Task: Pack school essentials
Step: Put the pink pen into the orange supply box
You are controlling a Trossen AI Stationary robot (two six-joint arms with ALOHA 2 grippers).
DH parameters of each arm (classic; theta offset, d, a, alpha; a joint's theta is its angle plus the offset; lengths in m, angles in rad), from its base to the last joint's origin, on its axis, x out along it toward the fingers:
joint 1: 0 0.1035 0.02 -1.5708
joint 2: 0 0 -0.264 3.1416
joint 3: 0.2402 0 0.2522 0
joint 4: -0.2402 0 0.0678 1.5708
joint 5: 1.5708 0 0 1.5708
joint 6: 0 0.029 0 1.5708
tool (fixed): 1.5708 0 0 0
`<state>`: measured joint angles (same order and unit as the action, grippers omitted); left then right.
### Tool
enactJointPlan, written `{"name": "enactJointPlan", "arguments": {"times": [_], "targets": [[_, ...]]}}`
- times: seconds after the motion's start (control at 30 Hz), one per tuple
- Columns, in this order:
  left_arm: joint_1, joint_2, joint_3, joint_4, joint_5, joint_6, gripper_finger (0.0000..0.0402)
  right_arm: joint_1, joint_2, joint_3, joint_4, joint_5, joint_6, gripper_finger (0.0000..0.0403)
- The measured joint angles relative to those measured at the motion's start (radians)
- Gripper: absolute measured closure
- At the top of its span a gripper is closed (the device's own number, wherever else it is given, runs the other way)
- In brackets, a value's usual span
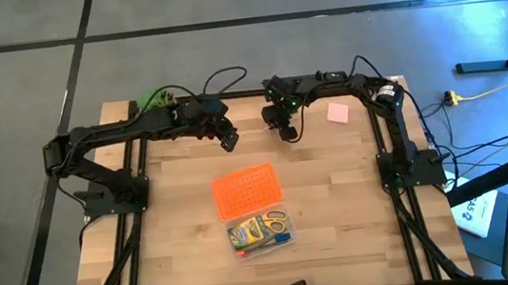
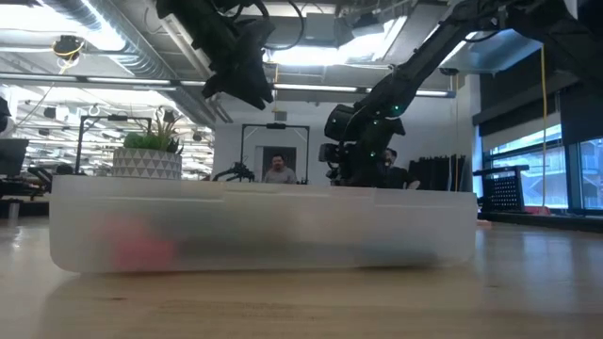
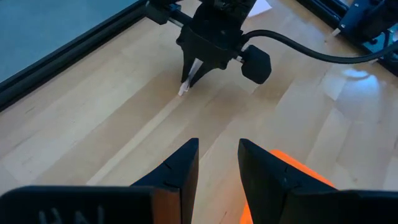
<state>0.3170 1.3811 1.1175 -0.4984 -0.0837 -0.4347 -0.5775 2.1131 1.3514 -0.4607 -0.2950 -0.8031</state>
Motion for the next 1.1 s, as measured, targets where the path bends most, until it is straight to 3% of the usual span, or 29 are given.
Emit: {"name": "enactJointPlan", "arguments": {"times": [0.3,0.53,0.8,1.1], "targets": [[-0.019,0.0,0.0,0.0,0.0,0.0,0.0296,0.017,-0.009,0.079,-0.149,-0.036,0.114,0.0362],[-0.019,0.0,0.0,-0.001,0.0,0.0,0.0296,0.025,-0.009,0.201,-0.269,-0.029,0.122,0.0363],[-0.02,0.0,0.0,-0.001,0.0,0.0,0.0296,0.045,-0.011,0.238,-0.344,-0.036,0.135,0.0375],[-0.02,0.0,0.0,-0.001,0.0,0.0,0.0296,0.065,-0.011,0.176,-0.248,-0.069,0.17,0.039]]}}
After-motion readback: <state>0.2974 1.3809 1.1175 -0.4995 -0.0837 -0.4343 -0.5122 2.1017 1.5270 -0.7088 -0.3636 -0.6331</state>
